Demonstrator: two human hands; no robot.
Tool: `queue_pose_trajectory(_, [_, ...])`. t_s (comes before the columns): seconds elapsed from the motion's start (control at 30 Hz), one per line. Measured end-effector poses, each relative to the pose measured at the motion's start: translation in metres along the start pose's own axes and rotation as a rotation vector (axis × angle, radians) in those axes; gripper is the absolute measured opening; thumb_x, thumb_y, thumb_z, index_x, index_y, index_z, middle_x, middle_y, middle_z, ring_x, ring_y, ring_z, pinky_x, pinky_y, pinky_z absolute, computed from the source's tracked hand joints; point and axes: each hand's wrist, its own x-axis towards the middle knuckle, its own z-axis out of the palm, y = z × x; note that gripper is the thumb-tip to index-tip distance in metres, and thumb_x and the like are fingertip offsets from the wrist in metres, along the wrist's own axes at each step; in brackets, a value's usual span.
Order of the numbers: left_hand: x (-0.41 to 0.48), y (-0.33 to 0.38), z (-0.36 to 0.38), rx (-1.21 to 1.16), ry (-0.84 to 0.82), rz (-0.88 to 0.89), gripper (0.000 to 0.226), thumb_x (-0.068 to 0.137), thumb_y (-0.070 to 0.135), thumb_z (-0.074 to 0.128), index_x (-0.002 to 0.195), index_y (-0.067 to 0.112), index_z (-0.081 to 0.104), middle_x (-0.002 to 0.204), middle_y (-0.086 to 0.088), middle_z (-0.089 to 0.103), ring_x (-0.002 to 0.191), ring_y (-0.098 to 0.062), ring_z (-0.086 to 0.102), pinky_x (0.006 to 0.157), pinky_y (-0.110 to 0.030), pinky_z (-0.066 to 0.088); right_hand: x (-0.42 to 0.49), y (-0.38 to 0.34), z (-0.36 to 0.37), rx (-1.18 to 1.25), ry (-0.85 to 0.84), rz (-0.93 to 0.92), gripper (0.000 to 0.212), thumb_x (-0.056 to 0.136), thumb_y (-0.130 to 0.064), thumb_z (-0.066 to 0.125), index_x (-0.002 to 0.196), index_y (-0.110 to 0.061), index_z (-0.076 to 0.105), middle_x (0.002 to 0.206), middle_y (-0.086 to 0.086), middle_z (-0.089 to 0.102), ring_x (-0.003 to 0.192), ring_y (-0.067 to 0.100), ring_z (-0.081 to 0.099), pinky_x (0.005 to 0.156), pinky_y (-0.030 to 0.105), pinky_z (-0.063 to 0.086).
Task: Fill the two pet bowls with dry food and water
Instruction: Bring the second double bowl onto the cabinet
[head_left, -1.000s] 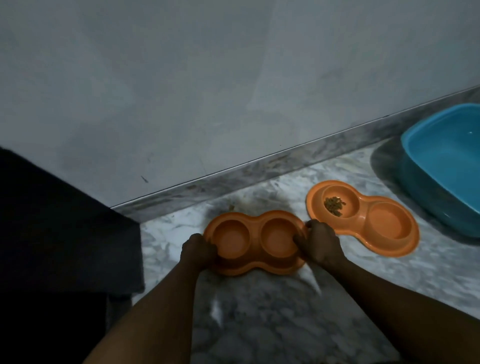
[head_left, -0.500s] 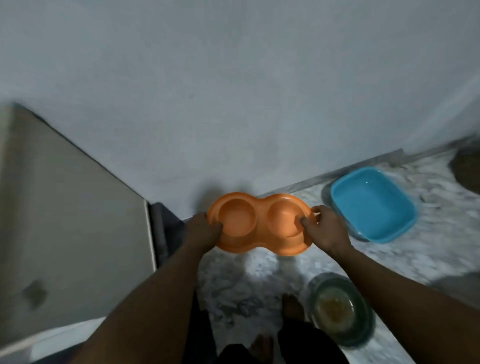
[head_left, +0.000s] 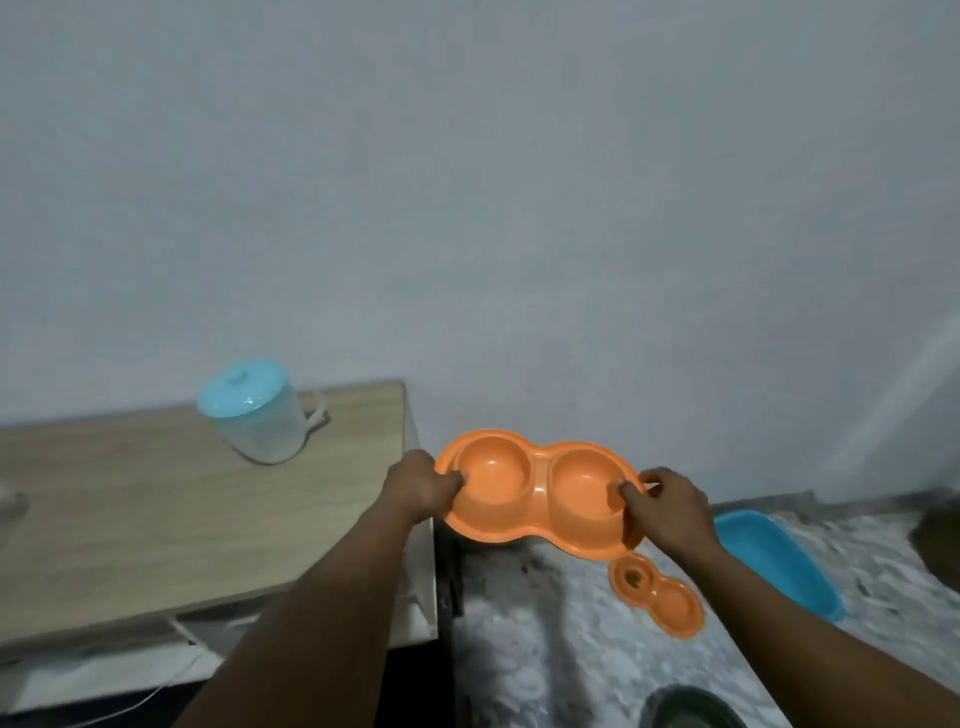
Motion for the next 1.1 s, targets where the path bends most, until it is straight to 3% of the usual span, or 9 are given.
queue_pose_trajectory(0.1, [-0.034, -0.036, -0.029, -0.009, 0.038, -0.035, 0.041, 0.084, 0.043, 0.069, 0.099, 0.005, 0.062, 0.103, -0.016, 0.068, 0.098, -0.036, 0.065, 0.085, -0.041, 0.056, -0.043, -0.018, 0.014, 0.040, -0.021, -0.029, 0.045, 0.088, -0.042, 0.067, 0.120, -0.010, 0.066, 0.110, 0.012, 0.071, 0.107, 0.031, 0.062, 0.087, 0.037, 0.045])
queue_pose_trajectory(0.23, [-0.078, -0.102, -0.069, 0.002, 0.035, -0.085, 0.040, 0.081, 0.044, 0.072, 0.065, 0.012, 0.054, 0.072, -0.011, 0.064, 0.076, -0.030, 0.063, 0.065, -0.031, 0.048, -0.096, -0.047, 0.043, 0.048, -0.104, -0.060, 0.041, 0.088, -0.040, 0.068, 0.115, -0.010, 0.068, 0.109, 0.011, 0.071, 0.105, 0.030, 0.062, 0.088, 0.040, 0.050])
queue_pose_trajectory(0.33, [-0.102, -0.149, -0.105, -0.011, 0.080, -0.127, 0.045, 0.080, 0.045, 0.074, 0.058, 0.014, 0.050, 0.059, -0.005, 0.055, 0.064, -0.026, 0.054, 0.054, -0.029, 0.038, -0.123, -0.081, 0.074, 0.029, -0.165, -0.113, 0.039, 0.087, -0.040, 0.068, 0.113, -0.011, 0.069, 0.105, 0.010, 0.071, 0.097, 0.028, 0.062, 0.086, 0.038, 0.051])
queue_pose_trajectory(0.57, [-0.093, -0.253, -0.193, -0.047, 0.178, -0.223, 0.040, 0.083, 0.044, 0.071, 0.073, 0.007, 0.059, 0.079, -0.013, 0.067, 0.079, -0.032, 0.066, 0.069, -0.035, 0.053, -0.158, -0.183, 0.174, -0.016, -0.254, -0.228, 0.040, 0.087, -0.041, 0.065, 0.113, -0.011, 0.068, 0.112, 0.011, 0.070, 0.106, 0.030, 0.062, 0.090, 0.041, 0.051])
queue_pose_trajectory(0.9, [0.023, -0.368, -0.279, 0.061, 0.156, -0.208, 0.047, 0.087, 0.047, 0.065, 0.103, 0.003, 0.063, 0.097, -0.013, 0.063, 0.101, -0.034, 0.062, 0.073, -0.032, 0.043, -0.151, -0.280, 0.340, -0.029, -0.187, -0.139, 0.043, 0.090, -0.039, 0.064, 0.120, -0.009, 0.065, 0.118, 0.015, 0.069, 0.109, 0.034, 0.062, 0.090, 0.044, 0.051])
queue_pose_trajectory(1.1, [0.056, -0.399, -0.288, 0.081, 0.063, -0.193, 0.055, 0.091, 0.043, 0.063, 0.128, 0.003, 0.054, 0.131, -0.016, 0.057, 0.119, -0.032, 0.055, 0.090, -0.032, 0.042, -0.150, -0.296, 0.387, -0.065, -0.177, -0.063, 0.043, 0.093, -0.036, 0.062, 0.125, -0.007, 0.063, 0.119, 0.015, 0.067, 0.109, 0.034, 0.062, 0.082, 0.036, 0.045])
